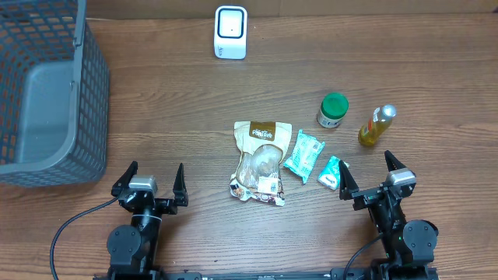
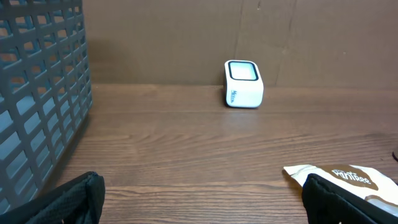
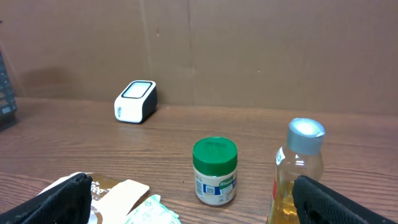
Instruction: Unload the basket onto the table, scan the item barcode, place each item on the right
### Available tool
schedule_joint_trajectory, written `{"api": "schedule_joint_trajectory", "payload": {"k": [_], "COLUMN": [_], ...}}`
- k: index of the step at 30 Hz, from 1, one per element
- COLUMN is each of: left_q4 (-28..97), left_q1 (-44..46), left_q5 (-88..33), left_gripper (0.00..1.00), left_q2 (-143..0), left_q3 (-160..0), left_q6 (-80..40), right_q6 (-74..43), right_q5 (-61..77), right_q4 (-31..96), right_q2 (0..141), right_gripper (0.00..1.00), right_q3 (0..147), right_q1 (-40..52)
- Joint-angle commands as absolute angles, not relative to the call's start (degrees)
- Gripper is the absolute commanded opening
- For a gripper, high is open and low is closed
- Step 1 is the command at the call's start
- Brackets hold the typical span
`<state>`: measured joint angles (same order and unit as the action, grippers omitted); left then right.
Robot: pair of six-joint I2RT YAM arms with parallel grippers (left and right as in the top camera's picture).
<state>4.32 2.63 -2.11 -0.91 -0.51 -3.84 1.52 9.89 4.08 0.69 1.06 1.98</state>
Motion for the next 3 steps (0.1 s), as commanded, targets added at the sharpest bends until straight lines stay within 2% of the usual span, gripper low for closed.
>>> {"api": "schedule_joint_trajectory", "payload": {"k": [1, 3], "left_q4": [4.43, 4.43], "left_q1": [3.03, 3.03], "left_q5": [-1.50, -1.50], "left_gripper": [0.99, 1.00], "left_q2": [-0.25, -0.25], "left_q3": [-0.27, -0.27], "left_q6": [-2.57, -2.57], "right_q6": [1.78, 1.78], "right_q5": [9.72, 9.72], "right_q4": [3.79, 3.79], "right_q2": [0.16, 0.16], "right_gripper": [1.00, 1.00], "right_q3": [0.45, 0.45], "right_q1": [2.28, 2.28]}}
